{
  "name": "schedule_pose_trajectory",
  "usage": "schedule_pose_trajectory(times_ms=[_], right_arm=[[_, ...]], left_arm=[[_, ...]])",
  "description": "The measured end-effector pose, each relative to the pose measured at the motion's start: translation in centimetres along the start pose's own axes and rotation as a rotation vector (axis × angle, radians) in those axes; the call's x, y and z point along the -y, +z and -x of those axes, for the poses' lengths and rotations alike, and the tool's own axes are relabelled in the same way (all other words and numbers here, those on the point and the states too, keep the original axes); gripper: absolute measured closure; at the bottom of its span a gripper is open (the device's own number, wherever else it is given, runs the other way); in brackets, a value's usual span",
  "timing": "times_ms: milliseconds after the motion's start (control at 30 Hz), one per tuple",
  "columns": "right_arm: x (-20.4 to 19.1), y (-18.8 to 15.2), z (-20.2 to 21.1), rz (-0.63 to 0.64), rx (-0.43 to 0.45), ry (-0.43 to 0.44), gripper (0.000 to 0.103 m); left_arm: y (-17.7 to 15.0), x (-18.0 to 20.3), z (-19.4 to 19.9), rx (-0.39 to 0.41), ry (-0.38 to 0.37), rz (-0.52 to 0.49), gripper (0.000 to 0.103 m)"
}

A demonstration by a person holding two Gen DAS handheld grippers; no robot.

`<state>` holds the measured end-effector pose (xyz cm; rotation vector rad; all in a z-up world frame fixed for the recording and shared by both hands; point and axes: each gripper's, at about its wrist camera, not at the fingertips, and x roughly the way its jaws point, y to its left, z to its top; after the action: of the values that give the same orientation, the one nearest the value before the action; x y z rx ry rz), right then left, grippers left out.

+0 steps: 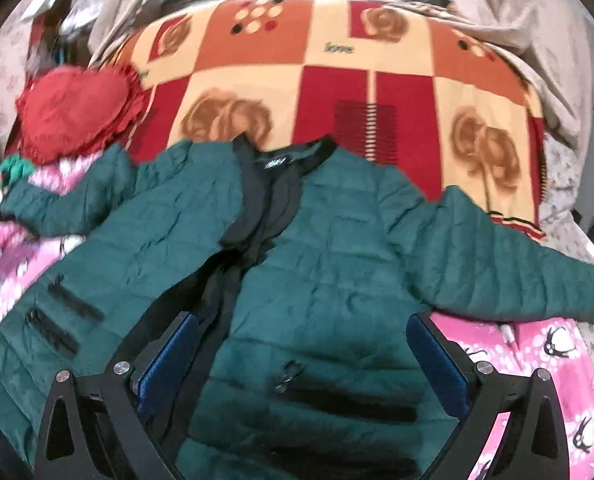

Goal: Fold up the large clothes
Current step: 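Grasp the sleeve cuff nearest the left tool and lift it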

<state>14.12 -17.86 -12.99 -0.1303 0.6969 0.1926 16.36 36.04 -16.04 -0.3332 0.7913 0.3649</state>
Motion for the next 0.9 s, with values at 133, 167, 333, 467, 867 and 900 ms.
schedule_pose_trajectory(times_ms=[133, 167, 333, 467, 867, 900], right_arm=[[-0.6, 0.4, -1.2, 0.022, -0.018, -0.001, 0.0], [-0.4, 0.5, -1.4, 0.012, -0.025, 0.006, 0.0], [0.7, 0.5, -2.9, -0.052, -0.084, 0.016, 0.0], [1.6, 0.5, -3.3, -0.086, -0.097, 0.009, 0.0], [3.9, -0.2, -2.3, -0.161, -0.088, -0.025, 0.0], [4.2, -0.3, -2.3, -0.174, -0.096, -0.024, 0.0]], left_arm=[[1.3, -3.9, -1.8, 0.0, -0.162, 0.208, 0.001], [1.7, -4.4, -2.5, -0.004, -0.199, 0.25, 0.001], [3.2, -6.4, -5.0, 0.047, -0.217, 0.425, 0.001], [3.8, -6.6, -5.6, 0.075, -0.233, 0.558, 0.004], [6.5, -1.3, -0.1, 0.108, -0.123, 0.279, 0.093], [7.0, 0.7, 1.0, 0.12, -0.172, 0.236, 0.093]])
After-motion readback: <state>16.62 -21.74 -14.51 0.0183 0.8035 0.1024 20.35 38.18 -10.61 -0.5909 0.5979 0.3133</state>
